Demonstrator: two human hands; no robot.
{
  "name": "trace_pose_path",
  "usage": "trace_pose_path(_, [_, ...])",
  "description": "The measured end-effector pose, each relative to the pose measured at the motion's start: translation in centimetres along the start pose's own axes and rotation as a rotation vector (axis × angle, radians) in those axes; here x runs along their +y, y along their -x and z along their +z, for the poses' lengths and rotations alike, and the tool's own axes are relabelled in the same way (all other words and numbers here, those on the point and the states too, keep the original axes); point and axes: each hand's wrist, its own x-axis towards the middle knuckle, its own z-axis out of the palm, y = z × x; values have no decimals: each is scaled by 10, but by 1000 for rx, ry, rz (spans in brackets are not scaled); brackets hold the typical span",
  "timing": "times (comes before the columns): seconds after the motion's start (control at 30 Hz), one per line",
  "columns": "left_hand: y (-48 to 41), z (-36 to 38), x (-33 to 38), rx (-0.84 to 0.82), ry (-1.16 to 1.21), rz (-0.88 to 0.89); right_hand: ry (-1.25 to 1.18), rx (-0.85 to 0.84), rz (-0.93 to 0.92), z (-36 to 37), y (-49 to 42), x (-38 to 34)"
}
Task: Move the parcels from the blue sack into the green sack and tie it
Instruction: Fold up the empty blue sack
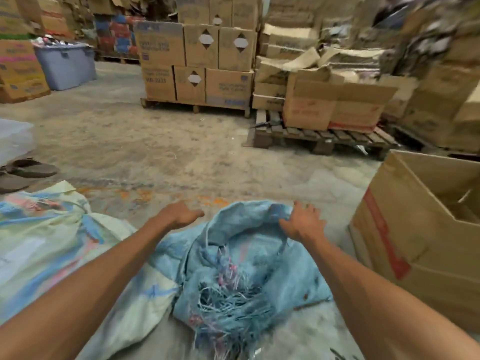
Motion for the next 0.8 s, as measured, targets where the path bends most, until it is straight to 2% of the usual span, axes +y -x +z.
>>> trace_pose_path(0.1, [-9,45,23,-169,153,-98,-268,-89,312,29,-42,75])
trace_pose_path(0.17, [-13,69,23,-224,303,-218,-525,-217,425,44,-51,108])
trace_pose_path(0.27, [-17,93,17,-237,439,-365,-872,-508,633,51,-36,116])
trace_pose_path(0.37, [-13,98,26,-244,459,-408,-974,-633,739,74,-45,118])
trace_pose_path(0.57, [-10,107,35,-485,481,-446,-999,-723,718,66,-34,116])
trace_pose_path(0.67, [1,103,49,-595,296,-414,-1062,-691,696,77,-46,130])
trace_pose_path(0.73, [11,96,63,-628,190,-349,-1082,-665,654,45,-34,122])
trace_pose_path(0.8, [24,92,69,-649,233,-308,-1106,-637,546,5,-12,104])
